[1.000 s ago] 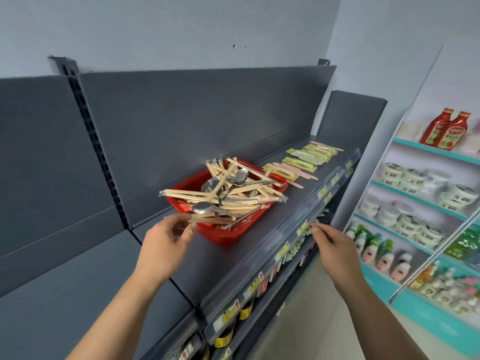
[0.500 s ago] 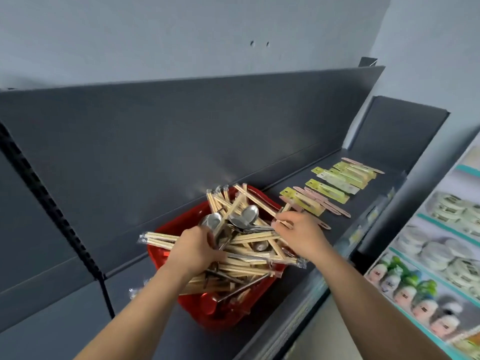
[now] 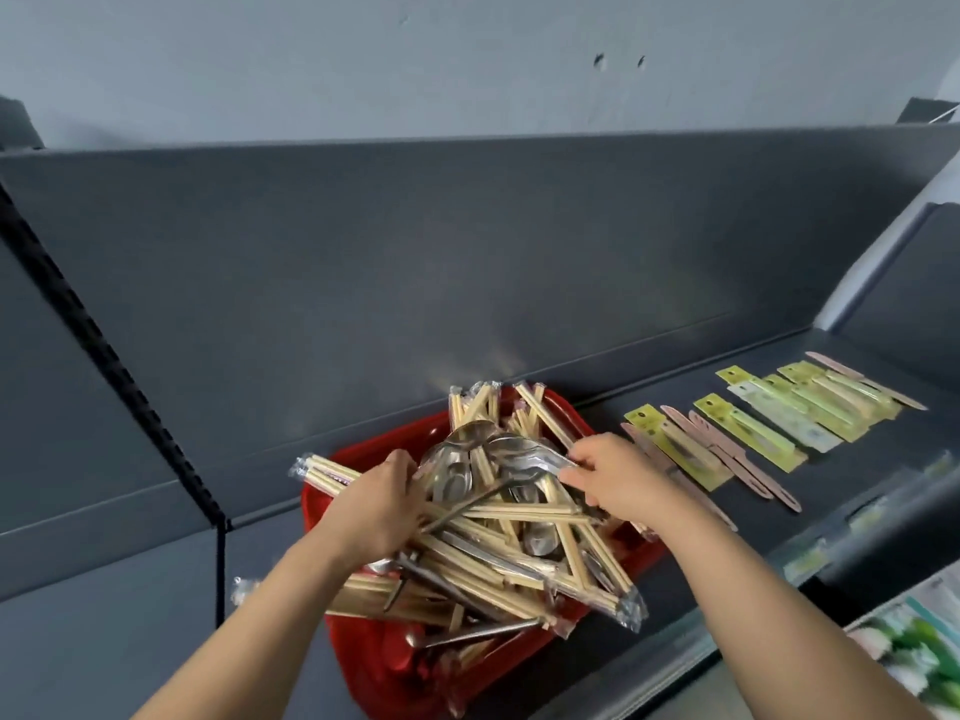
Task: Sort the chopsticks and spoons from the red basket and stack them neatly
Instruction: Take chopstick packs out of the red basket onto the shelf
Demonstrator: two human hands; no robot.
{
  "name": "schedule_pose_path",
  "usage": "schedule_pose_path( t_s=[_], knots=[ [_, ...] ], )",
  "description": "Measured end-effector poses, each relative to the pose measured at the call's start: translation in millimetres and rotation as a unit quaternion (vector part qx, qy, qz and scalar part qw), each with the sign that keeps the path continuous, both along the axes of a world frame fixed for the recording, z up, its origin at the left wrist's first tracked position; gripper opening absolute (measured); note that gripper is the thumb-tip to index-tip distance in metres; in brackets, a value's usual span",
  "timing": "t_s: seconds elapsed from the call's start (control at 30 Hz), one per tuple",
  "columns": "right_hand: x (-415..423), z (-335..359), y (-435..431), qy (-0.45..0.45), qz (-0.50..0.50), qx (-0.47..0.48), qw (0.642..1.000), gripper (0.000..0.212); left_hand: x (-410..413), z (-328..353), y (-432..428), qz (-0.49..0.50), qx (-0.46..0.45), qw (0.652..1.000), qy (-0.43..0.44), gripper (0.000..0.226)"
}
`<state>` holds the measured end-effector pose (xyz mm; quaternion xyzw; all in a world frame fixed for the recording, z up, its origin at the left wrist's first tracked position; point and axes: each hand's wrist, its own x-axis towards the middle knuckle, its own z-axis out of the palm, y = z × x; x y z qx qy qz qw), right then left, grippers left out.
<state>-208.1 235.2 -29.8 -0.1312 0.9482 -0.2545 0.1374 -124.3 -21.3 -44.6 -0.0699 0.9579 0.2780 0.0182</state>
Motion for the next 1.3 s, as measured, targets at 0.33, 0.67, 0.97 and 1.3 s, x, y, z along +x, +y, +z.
schedule_pose_path(
  t_s=[0.33,0.67,0.97,1.3],
  knots=[
    [-21.2,-9.6,27.1,-0.066,-0.044,-0.195,0.978,0.029,-7.2,4.2,44.2,-0.031,-0.213,0.976,-0.02,0.037],
    [-13.8,-9.4,8.2,-0.079,0.032,-0.207,0.975,0.028,17.5,23.5,32.8,0.068,-0.005,0.997,0.026,0.022],
    [44.0,-8.2,-62.3,-0.142,0.158,-0.12,0.97,0.045,99.0,18.5,15.3,0.288,0.065,0.949,0.107,0.033],
    [66.9,-23.6,-105.7,-0.051,0.199,-0.008,0.979,0.026,141.9,-7.9,21.9,0.349,0.128,0.912,0.174,0.031]
  ],
)
